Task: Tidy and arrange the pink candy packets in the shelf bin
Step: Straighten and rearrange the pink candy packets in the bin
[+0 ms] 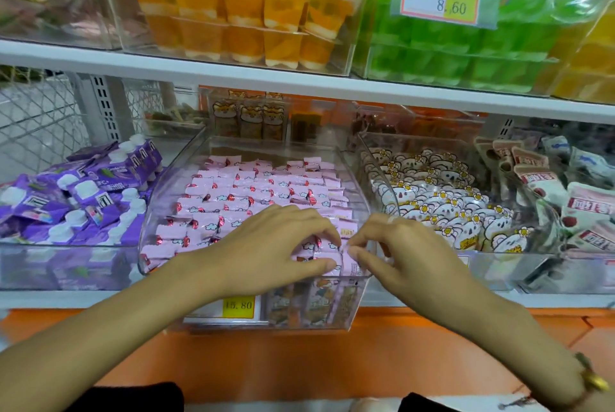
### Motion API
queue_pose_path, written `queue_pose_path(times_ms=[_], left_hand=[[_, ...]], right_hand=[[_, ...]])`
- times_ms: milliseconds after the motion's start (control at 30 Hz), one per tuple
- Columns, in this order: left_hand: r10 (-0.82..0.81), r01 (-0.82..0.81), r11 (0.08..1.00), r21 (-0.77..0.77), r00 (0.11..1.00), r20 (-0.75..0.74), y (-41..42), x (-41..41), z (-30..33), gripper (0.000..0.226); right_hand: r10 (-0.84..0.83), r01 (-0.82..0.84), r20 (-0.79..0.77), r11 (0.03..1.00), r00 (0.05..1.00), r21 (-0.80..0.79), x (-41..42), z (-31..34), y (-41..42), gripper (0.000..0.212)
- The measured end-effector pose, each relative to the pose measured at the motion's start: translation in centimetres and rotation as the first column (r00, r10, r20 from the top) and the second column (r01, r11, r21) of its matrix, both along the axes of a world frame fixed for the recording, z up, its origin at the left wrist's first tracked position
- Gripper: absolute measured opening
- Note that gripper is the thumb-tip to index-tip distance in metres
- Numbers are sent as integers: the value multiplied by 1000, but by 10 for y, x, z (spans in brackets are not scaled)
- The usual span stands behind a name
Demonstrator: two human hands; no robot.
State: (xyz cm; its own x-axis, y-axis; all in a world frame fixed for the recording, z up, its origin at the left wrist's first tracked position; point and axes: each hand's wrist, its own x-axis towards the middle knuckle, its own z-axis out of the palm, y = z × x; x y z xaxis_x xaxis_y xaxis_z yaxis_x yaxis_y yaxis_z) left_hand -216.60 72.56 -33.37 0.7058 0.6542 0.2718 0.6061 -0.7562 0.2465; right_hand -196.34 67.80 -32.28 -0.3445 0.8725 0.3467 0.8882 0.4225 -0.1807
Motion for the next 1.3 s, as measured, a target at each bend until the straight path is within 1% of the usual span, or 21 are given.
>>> queue_pose_path(times_ms=[67,133,233,333,367,433,500,567,600,667,733,800,867,933,1000,1067,1100,1167,1233,1267,1300], left_hand=[[-1,1,1000,5,1000,11,0,-1,-1,31],[8,-8,1000,16,1000,11,-2,-1,-2,31],[15,-16,999,28,1000,18,-3,0,-3,35],[15,-16,1000,14,999,31,-4,-2,-1,37],[15,-15,1000,3,999,43,-5,-2,-1,37],[33,-28,999,-44,992,125,-7,-3,0,37],[84,-45,991,-129,945,317,-10,-2,3,40],[56,49,981,-188,856,514,-14,-3,9,50],[2,115,977,-178,833,553,-18,-3,12,58],[-104,179,979,-93,844,526,-23,-3,15,69],[-138,172,985,-15,837,530,-25,-2,17,57],[-68,143,988,-65,765,640,-25,-3,20,37],[124,127,957,-260,631,766,-25,-6,26,33],[367,224,835,-503,455,811,-22,-7,28,35],[539,337,679,-652,375,755,-20,-6,27,45],[605,372,601,-708,367,706,-22,-3,25,46],[622,378,580,-722,367,691,-23,-1,25,46],[634,359,570,-739,380,674,-24,2,22,46],[634,302,584,-754,411,655,-25,7,23,42],[637,268,590,-761,425,643,-24,8,23,42],[633,240,596,-766,446,633,-23,9,25,48]], right_hand=[[-11,3,70,993,997,118,-6,-2,-2,15],[-25,19,25,973,999,229,-8,3,-4,16],[18,95,-275,915,961,392,-5,19,-6,13],[110,231,-535,816,837,529,1,33,-9,11],[126,283,-632,815,765,506,3,35,-8,12],[103,329,-825,884,555,332,5,35,-5,16],[-9,258,-945,963,328,80,2,32,-3,21],[-137,115,-978,986,158,-119,-2,28,-2,23],[-186,44,-977,982,108,-182,-4,26,-1,24],[-241,-67,-970,968,40,-243,-8,23,-1,25],[-268,-138,-963,954,19,-268,-12,22,0,26],[-305,-177,-952,935,36,-307,-14,23,1,24],[-339,-142,-935,926,99,-351,-14,25,2,26],[-305,15,-908,949,287,-314,-12,26,4,27],[-166,110,-866,986,472,-129,-12,27,3,19],[10,49,-789,998,614,50,-16,26,-3,21],[72,14,-696,993,714,117,-19,25,-6,30],[128,-34,-407,972,904,231,-24,23,-9,47],[106,-46,-190,954,976,296,-27,22,-7,48],[89,-32,-187,956,978,292,-27,22,-6,43],[84,-17,-245,965,966,263,-27,22,-6,37]])
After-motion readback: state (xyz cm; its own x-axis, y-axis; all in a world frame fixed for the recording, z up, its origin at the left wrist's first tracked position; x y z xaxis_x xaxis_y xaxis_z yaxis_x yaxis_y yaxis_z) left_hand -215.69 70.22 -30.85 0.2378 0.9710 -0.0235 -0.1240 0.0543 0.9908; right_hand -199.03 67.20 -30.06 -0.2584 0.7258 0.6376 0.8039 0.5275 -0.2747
